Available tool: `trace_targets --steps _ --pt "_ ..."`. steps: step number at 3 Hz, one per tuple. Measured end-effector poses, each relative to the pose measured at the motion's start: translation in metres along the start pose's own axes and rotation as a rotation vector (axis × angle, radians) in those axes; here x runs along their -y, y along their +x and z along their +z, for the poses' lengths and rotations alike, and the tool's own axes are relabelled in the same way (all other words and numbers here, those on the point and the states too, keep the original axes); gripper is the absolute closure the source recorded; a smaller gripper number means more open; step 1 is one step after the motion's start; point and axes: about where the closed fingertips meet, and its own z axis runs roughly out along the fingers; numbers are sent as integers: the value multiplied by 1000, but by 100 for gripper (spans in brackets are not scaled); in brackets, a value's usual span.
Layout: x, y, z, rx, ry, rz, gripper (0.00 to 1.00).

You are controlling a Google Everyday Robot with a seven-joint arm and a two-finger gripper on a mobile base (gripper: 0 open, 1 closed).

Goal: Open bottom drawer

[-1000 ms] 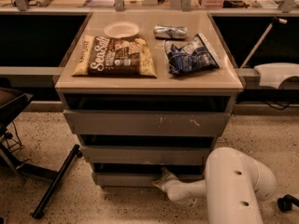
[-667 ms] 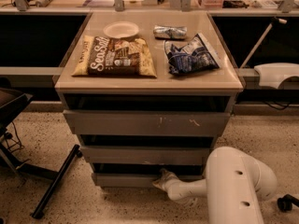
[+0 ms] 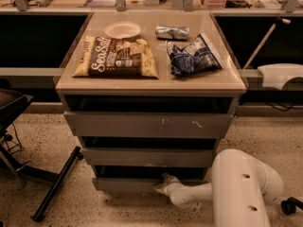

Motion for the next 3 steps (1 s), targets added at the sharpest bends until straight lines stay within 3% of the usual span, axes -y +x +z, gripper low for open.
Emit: trace_targets --steps 1,2,3 --pt "1 -1 -2 0 0 0 100" --pt "-22 4 -13 -6 22 16 100" --pt "-23 2 -20 -9 23 19 100"
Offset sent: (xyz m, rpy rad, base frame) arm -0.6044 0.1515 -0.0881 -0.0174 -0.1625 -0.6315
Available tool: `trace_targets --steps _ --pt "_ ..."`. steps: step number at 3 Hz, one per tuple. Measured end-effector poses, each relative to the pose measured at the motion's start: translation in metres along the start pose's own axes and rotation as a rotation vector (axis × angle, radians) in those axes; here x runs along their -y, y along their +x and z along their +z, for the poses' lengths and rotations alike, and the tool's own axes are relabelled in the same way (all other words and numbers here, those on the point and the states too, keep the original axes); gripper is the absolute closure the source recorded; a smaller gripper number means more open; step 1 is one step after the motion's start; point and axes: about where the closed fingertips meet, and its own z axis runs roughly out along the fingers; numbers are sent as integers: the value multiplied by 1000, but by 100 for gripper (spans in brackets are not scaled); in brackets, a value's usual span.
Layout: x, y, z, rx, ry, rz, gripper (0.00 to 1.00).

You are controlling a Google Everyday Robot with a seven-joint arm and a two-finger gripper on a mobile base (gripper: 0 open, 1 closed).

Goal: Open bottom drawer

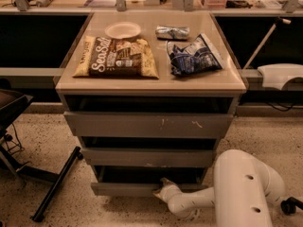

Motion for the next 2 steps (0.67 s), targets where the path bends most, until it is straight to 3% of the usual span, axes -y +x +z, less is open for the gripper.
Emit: trace_targets --steps 1,2 --pt "-17 12 -10 -24 -8 34 100" --pt "-15 8 -14 -24 -8 34 100"
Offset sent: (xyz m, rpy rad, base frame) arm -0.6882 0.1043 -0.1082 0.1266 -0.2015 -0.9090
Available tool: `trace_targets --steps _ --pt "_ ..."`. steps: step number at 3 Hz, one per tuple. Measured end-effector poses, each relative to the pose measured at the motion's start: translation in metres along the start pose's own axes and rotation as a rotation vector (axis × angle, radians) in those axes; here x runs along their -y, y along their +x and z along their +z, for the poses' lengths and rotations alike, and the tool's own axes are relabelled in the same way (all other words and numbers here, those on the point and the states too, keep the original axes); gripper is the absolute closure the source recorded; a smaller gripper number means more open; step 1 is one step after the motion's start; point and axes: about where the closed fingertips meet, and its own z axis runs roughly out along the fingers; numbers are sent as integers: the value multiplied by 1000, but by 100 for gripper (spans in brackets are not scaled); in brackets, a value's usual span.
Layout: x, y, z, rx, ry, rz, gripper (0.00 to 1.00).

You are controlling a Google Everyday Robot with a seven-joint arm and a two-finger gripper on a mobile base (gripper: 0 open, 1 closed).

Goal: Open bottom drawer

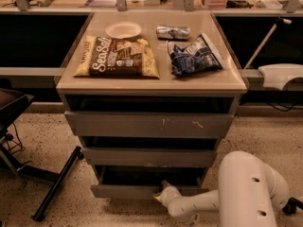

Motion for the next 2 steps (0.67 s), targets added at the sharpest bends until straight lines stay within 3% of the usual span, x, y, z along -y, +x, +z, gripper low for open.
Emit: trace_targets --steps 2 --pt "-10 3 -12 -15 -7 20 100"
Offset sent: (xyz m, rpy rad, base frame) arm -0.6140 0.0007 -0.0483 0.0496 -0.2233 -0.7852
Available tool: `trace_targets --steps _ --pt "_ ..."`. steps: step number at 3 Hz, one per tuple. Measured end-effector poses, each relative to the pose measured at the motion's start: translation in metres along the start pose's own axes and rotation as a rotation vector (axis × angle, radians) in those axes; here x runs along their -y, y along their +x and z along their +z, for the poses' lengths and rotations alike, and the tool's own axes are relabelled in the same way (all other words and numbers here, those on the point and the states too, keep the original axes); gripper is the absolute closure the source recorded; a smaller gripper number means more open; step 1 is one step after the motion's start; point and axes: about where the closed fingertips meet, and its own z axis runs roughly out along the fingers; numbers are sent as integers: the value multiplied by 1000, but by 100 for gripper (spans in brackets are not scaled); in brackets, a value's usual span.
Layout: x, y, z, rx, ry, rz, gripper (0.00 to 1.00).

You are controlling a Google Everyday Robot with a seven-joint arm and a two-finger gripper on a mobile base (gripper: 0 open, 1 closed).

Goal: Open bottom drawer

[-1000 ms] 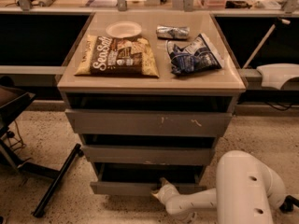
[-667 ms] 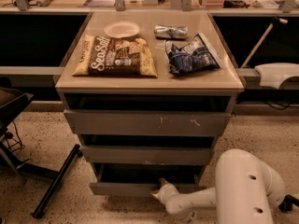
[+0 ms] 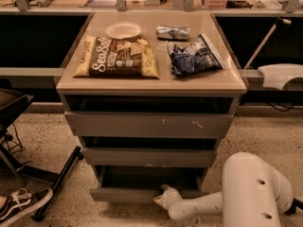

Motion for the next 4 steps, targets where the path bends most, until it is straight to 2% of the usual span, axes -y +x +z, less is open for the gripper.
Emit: trace_targets --steps 2,3,4 --pt "-7 12 -12 -14 -4 2 100" --pt "-6 10 -15 -14 -4 2 100" --pt "-16 21 -24 -6 3 9 100"
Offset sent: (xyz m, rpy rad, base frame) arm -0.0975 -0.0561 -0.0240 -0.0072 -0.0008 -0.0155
